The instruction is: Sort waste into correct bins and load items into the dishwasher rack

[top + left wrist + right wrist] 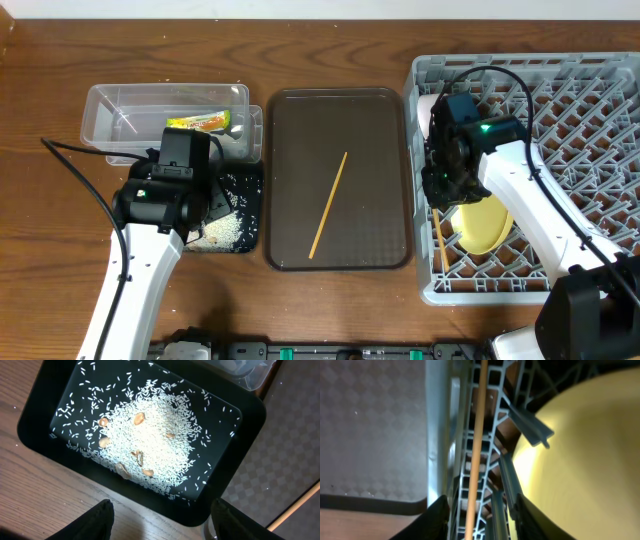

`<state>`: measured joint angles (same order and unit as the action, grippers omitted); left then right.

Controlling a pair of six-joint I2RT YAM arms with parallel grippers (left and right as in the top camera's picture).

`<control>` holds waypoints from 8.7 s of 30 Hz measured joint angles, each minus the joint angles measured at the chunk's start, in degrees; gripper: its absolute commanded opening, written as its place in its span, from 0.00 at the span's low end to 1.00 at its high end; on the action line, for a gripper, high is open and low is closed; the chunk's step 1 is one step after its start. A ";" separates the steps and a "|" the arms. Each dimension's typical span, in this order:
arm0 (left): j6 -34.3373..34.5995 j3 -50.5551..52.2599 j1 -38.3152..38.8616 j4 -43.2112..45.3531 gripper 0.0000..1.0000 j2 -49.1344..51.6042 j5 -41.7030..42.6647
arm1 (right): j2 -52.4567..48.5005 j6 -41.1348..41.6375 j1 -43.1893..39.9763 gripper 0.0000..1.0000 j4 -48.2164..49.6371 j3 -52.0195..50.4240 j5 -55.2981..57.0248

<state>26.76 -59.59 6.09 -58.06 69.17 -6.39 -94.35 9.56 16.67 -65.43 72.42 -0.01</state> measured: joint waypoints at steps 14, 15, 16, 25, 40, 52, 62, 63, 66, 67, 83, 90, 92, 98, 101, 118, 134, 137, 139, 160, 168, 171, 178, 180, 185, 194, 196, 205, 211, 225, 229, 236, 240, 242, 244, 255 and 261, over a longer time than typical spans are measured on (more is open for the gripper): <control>0.00 0.00 0.00 -0.02 0.65 0.00 0.00 | 0.09 0.28 3.34 0.53 7.91 8.35 -1.75; 0.00 0.00 0.00 0.00 0.66 0.00 0.00 | 0.11 0.44 4.66 0.54 9.53 8.52 -2.12; 0.00 0.00 0.00 -0.02 0.66 0.00 -0.02 | 0.11 0.79 6.54 0.55 11.30 8.57 -2.75; 0.00 0.00 0.00 -0.02 0.65 0.02 0.00 | -3.89 8.02 19.21 0.58 20.65 8.55 -4.46; 0.00 0.00 0.00 -0.02 0.66 0.02 0.00 | -23.45 22.93 26.12 0.43 22.34 8.50 -3.76; 0.00 0.00 0.00 -0.02 0.66 0.02 0.00 | -23.80 26.71 26.01 0.01 17.94 8.52 -0.22; -0.02 0.00 0.00 -0.02 0.65 0.02 0.00 | -22.34 23.71 24.02 0.01 11.96 9.53 -0.02; 0.00 0.00 0.00 -0.02 0.66 0.02 0.00 | -21.24 22.75 23.39 0.01 10.73 9.73 0.04; 0.00 0.00 0.00 -0.02 0.66 0.02 0.00 | -15.50 19.30 21.11 0.01 7.19 10.75 0.04; 0.00 0.00 0.00 -0.02 0.65 0.02 0.00 | -13.62 18.32 20.48 0.01 5.86 11.06 0.07; -0.02 0.00 0.00 0.13 0.66 0.02 -0.02 | -1.20 6.49 4.09 0.01 -7.85 9.46 1.57; 0.00 0.00 0.00 0.17 0.65 0.04 -0.02 | -1.20 5.20 2.51 0.12 1.07 0.33 1.79; 0.00 0.00 0.00 0.17 0.66 0.04 -0.02 | -1.22 4.96 2.51 0.29 2.67 -1.60 1.81; -0.39 0.00 0.00 0.42 0.79 0.07 0.02 | -1.18 4.59 1.42 0.61 4.68 -2.62 5.22; -2.01 0.00 0.00 0.39 0.81 0.07 0.33 | -1.03 4.44 1.44 0.60 5.09 -1.77 5.35; -9.77 5.18 0.00 0.70 0.82 -16.94 5.84 | 24.72 5.81 1.84 0.61 3.54 0.35 2.14; -8.74 15.76 0.00 4.52 0.91 -36.85 6.95 | 59.01 8.48 1.84 0.99 6.58 -17.57 8.92; -8.74 15.76 0.00 4.50 0.92 -36.85 7.15 | 60.43 8.48 1.84 0.99 6.51 -17.57 9.05; -8.74 15.74 0.00 4.50 0.92 -36.85 7.17 | 60.57 8.48 1.84 0.99 6.23 -17.57 9.07; -8.74 15.76 0.00 4.52 0.92 -36.85 7.34 | 64.08 -1.92 -6.51 0.99 21.81 -24.85 9.66; -8.74 15.76 0.00 4.52 0.92 -36.87 7.37 | 77.29 -7.19 -15.13 0.99 34.40 -39.71 3.37; -8.74 15.76 0.00 4.52 0.92 -36.87 7.37 | 82.23 -8.41 -15.21 0.99 37.79 -44.89 2.58; -8.74 15.76 0.00 4.50 0.92 -36.87 7.37 | 92.15 -11.43 -15.74 0.99 48.89 -56.30 1.92; -8.72 15.76 0.00 4.52 0.93 -36.87 7.37 | 93.39 -11.91 -15.74 0.99 52.98 -59.41 1.92; -8.72 15.76 0.00 4.50 0.93 -36.87 7.37 | 93.66 -12.59 -15.76 0.99 60.94 -66.36 1.92; -8.72 15.76 0.00 4.52 0.92 -36.87 7.37 | 93.68 -14.91 -16.15 0.99 62.40 -72.02 0.83; -8.72 15.76 0.00 4.50 0.92 -36.87 7.37 | 93.66 -16.13 -16.33 0.99 61.37 -72.02 0.13; -8.72 15.76 0.00 4.50 0.92 -36.87 7.39 | 93.68 -17.81 -16.48 0.99 61.40 -72.02 -0.46; -8.72 15.76 0.00 4.50 0.93 -36.87 7.39 | 93.68 -17.81 -16.48 0.99 61.40 -72.02 -0.46; -8.70 15.76 0.00 4.52 0.93 -36.87 7.39 | 93.68 -17.81 -16.48 0.99 61.40 -72.02 -0.46; -8.63 15.76 0.00 4.50 0.93 -36.87 7.39 | 93.68 -17.84 -16.48 0.99 61.40 -72.02 -0.46; -8.61 15.76 0.00 4.50 0.93 -36.87 7.39 | 93.68 -17.81 -16.48 0.99 61.40 -72.02 -0.46; -8.61 15.76 0.00 4.50 0.93 -36.87 7.39 | 93.68 -17.84 -16.48 0.99 61.40 -72.02 -0.46; -8.61 15.76 0.00 4.50 0.93 -36.87 7.39 | 93.68 -17.84 -16.48 0.99 61.40 -72.02 -0.46; -8.61 15.76 0.00 4.52 0.93 -36.87 7.39 | 93.68 -17.84 -16.48 0.99 61.40 -72.02 -0.48; -9.29 16.26 -0.09 4.39 0.93 -39.47 6.40 | 93.68 -17.84 -16.48 0.99 61.40 -72.02 -0.48; -13.07 25.64 -1.97 18.05 0.93 -49.48 5.25 | 93.68 -17.86 -16.48 0.99 61.40 -72.02 -0.50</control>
<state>13.69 -33.95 4.12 -40.01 19.68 -1.15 -0.67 -8.29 0.19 -4.03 0.40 -0.51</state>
